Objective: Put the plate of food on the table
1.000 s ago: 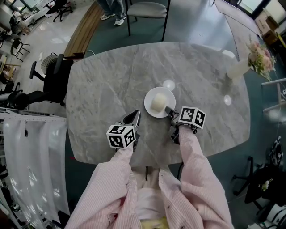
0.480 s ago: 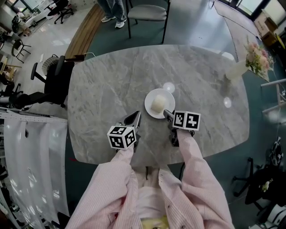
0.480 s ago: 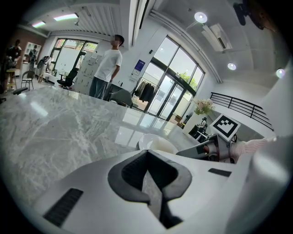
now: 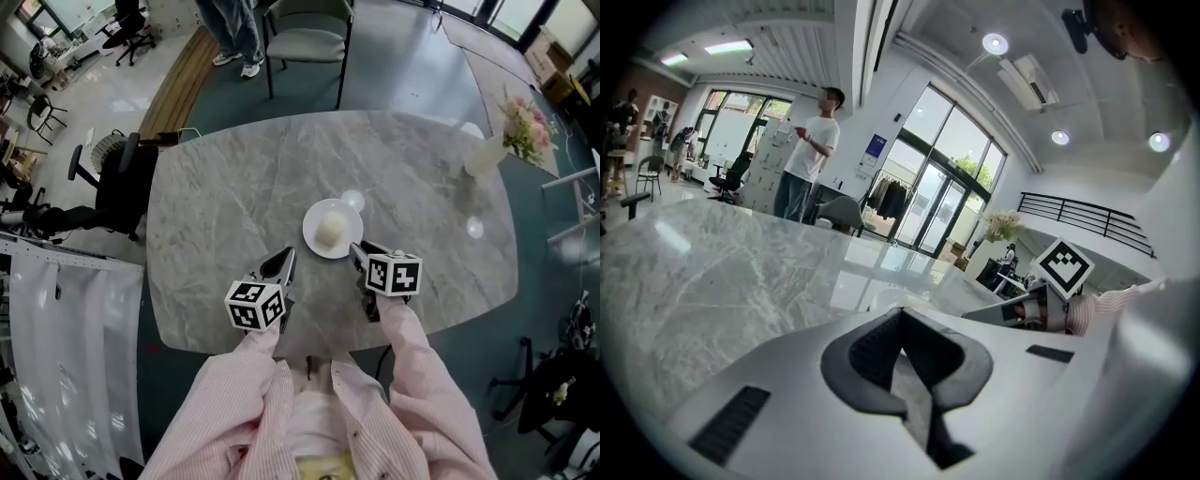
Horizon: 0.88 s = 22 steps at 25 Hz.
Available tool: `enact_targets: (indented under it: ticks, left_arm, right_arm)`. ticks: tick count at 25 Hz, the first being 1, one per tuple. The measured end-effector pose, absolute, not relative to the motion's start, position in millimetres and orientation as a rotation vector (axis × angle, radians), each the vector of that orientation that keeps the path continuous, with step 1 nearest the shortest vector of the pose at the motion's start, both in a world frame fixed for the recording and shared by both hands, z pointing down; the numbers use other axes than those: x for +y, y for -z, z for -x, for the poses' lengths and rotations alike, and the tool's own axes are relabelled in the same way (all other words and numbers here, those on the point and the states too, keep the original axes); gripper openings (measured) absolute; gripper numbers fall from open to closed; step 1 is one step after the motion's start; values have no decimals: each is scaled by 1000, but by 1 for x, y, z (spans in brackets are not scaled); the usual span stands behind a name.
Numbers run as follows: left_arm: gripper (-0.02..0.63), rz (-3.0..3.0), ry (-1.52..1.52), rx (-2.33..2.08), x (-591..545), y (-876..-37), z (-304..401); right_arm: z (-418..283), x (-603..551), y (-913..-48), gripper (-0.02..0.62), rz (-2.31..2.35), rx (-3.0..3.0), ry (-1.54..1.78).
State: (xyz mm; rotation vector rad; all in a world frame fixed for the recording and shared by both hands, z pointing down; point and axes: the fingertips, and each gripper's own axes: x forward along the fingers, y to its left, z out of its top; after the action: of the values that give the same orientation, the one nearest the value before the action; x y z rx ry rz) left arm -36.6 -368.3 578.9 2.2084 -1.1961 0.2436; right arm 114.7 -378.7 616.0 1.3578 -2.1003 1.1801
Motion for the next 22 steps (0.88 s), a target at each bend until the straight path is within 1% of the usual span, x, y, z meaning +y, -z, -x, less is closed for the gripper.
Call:
enact_targets:
  ticks: [3,5,14,22]
  left_arm:
    - [-5,-2241,-214,-1232,-363,-559,43]
    - [-5,-2263,-187,-1259,-361,-544,49]
    - [-5,-2369,-87,-1348,-356,-483,67]
    - [-5,-2417,-46,-1433,-354,-457,82]
  right_arm:
    - [-114,-372,-596,36,-1358,-2167,-1086]
    - [-114,-368,-582,9,-1369,-2208,-1062]
    - [-115,-360,-514,6,-1436,-2447,-963]
    - [-122,-358,-467,6,-1515,-2617,-799]
